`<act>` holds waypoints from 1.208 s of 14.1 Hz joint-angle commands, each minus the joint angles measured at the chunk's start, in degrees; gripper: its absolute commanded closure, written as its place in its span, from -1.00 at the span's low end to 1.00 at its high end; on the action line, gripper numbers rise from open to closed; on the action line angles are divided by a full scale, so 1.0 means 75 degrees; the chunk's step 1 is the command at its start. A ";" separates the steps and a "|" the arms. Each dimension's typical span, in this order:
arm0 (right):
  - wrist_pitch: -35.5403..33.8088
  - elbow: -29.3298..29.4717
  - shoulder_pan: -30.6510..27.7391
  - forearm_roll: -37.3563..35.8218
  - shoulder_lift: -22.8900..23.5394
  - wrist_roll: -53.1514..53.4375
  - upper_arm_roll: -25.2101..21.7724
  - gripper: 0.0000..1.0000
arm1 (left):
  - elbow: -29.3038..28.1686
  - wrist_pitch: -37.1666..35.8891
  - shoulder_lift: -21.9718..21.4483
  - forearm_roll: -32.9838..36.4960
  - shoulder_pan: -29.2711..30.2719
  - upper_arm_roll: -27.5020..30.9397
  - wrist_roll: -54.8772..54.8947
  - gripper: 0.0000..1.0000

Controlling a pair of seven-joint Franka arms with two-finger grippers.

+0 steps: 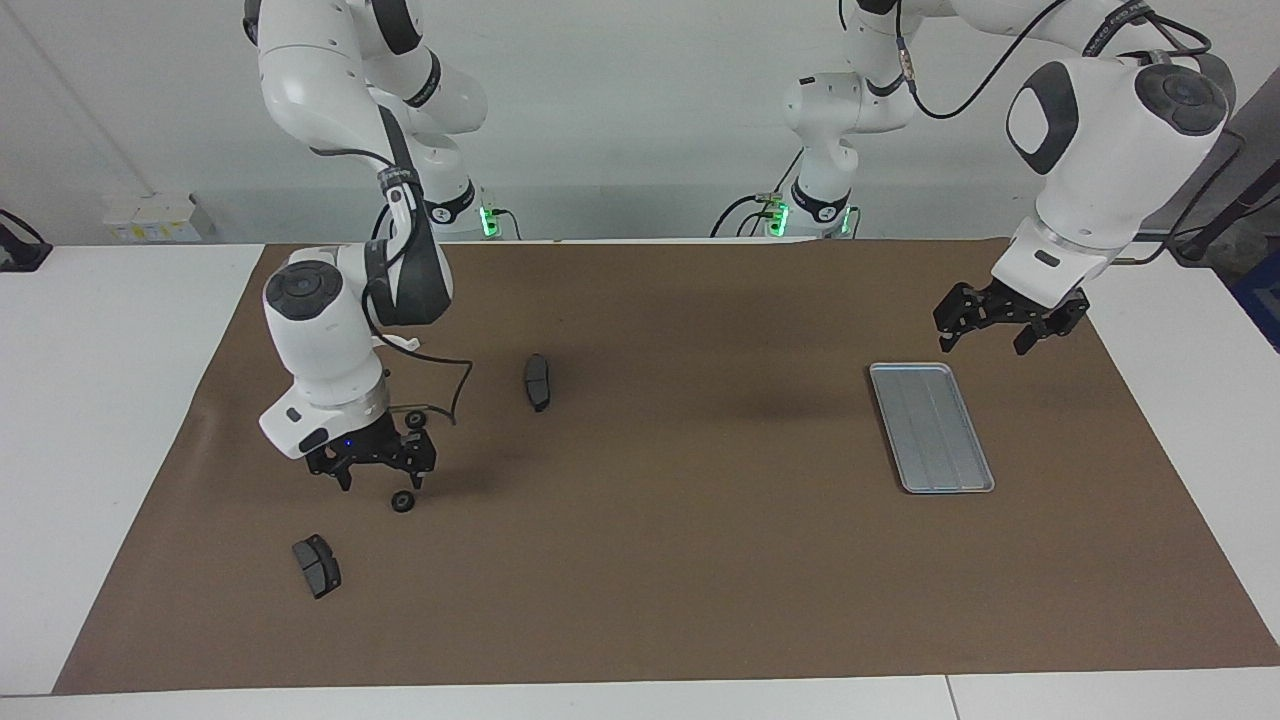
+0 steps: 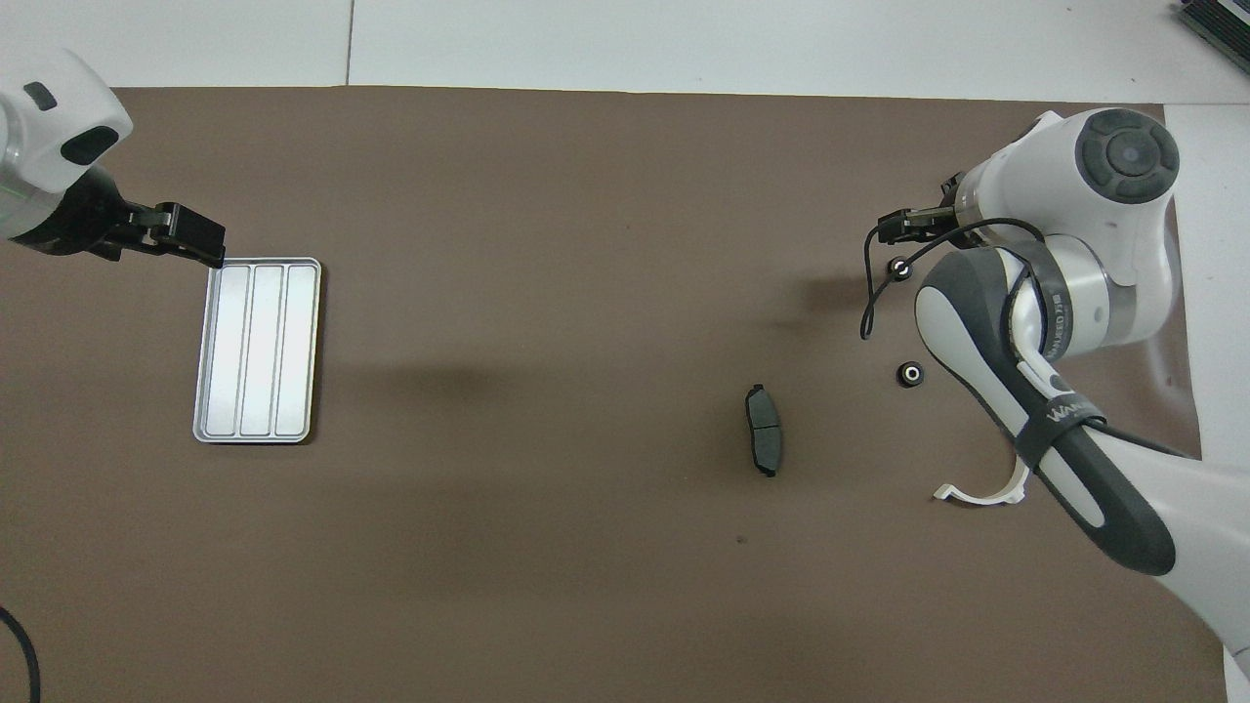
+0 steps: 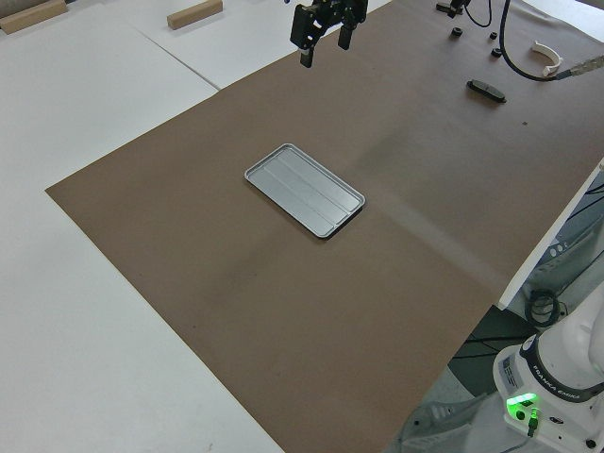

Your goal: Place bearing gear from tray to pile

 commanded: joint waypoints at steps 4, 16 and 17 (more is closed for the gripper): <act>-0.1590 -0.0152 0.0150 0.0933 -0.1592 0.0337 0.0158 -1.00 | -0.0457 0.0197 -0.0328 -0.0055 -0.0070 0.0067 0.0066 -1.00; -0.3736 0.1102 0.0127 0.0945 -0.2227 0.0232 0.0146 -1.00 | -0.0492 0.0197 -0.0340 -0.0055 -0.0082 0.0067 0.0055 -1.00; -0.3807 0.1102 0.0104 0.0945 -0.2274 0.0186 0.0146 -1.00 | -0.0492 0.0197 -0.0340 -0.0055 -0.0082 0.0067 0.0055 -1.00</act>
